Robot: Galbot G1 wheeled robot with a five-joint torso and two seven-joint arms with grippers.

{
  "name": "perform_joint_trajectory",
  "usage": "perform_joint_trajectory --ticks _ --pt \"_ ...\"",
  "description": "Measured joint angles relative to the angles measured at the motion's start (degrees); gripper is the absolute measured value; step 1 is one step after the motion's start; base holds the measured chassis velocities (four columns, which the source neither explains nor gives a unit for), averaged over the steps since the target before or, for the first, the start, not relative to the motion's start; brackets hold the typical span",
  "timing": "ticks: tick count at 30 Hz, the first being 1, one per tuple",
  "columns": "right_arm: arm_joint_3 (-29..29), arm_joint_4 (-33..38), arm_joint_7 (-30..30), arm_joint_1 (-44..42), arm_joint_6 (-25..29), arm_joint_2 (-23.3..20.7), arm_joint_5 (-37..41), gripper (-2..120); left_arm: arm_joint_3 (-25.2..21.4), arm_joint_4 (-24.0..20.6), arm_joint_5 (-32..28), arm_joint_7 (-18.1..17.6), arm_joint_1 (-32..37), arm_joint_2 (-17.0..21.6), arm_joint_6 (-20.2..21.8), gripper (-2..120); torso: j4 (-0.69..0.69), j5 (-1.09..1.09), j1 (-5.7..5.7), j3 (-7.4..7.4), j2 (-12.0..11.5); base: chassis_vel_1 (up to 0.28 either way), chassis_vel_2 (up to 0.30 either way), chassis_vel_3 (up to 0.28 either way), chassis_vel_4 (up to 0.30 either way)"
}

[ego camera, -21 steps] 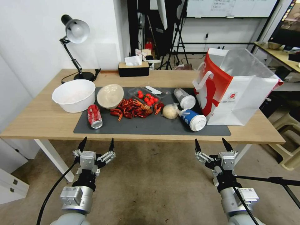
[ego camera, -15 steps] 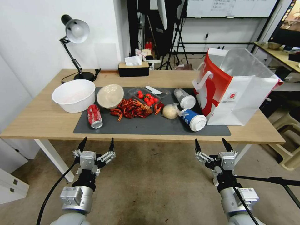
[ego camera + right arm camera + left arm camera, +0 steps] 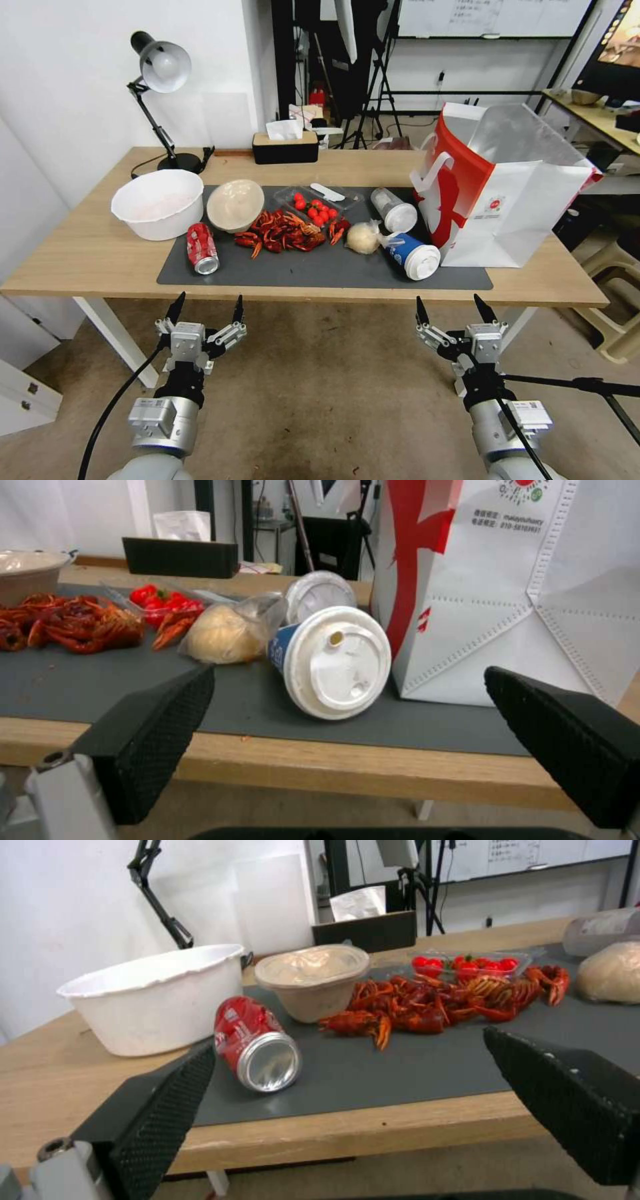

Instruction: Pick up the trash from the table and place it into the takeout bag.

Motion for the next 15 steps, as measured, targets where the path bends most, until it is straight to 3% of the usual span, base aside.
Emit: perform_joint_trajectory --ticks 6,8,10,13,15 --pt "0.86 0.71 0.31 0.82 -2.03 -0.15 1.45 100 0.62 -0.40 -1.38 -0.10 -1.29 -0.74 2.17 100 0.00 0.01 -0.01 0.00 0.00 0.000 0.000 0.000 0.000" --pt "2.86 2.68 1.21 2.58 -6.01 -0.53 4.22 100 1.65 -1.35 -3.09 -0.20 -3.66 -1.98 4.71 100 -0.03 -0.04 0.00 0.00 0.00 0.000 0.000 0.000 0.000" --pt "4.22 3.85 1.87 3.70 -8.66 -0.77 6.06 100 1.70 -1.43 -3.50 -0.33 -4.01 -2.17 5.52 100 -0.01 0.06 0.00 0.01 0.00 0.000 0.000 0.000 0.000" --pt "7.36 6.90 3.29 6.50 -15.00 -1.37 10.61 100 3.69 -3.46 -6.84 -0.81 -7.11 -4.19 10.90 100 0.00 -0.01 0.01 0.00 0.00 0.000 0.000 0.000 0.000" --pt "7.59 7.15 3.32 6.85 -15.24 -2.02 12.81 100 4.37 -4.24 -8.16 -1.04 -8.13 -4.90 12.45 100 -0.02 0.00 0.01 0.01 0.00 0.000 0.000 0.000 0.000"
